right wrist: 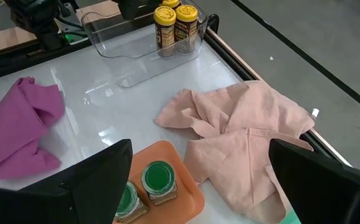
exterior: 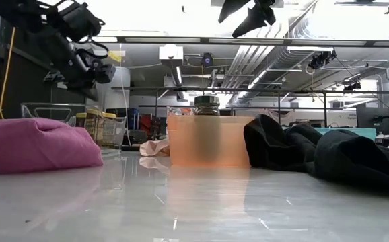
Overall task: Sort spices by type
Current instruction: Put the yellow seasoning bottle into the transparent bin
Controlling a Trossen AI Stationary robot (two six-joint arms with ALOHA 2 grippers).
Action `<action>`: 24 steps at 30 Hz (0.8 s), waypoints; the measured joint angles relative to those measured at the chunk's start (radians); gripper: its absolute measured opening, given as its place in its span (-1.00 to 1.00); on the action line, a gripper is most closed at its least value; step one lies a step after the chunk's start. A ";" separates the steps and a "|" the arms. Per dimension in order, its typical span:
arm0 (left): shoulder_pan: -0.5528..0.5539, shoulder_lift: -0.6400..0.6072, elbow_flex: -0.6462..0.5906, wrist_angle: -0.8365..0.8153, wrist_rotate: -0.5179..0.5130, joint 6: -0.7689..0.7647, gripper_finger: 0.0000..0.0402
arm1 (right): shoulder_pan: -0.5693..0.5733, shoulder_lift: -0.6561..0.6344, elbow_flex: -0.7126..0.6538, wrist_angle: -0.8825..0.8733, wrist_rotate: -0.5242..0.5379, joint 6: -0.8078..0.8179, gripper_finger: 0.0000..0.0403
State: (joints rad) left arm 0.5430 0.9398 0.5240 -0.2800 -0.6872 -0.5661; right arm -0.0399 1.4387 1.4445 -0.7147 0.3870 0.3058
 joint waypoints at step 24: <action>0.009 0.160 -0.048 0.031 -0.042 -0.035 -1.00 | 0.000 0.000 0.000 0.000 -0.001 0.000 0.85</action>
State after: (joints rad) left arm 0.5523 1.1001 0.4755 -0.2492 -0.7296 -0.6014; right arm -0.0399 1.4391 1.4445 -0.7151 0.3862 0.3058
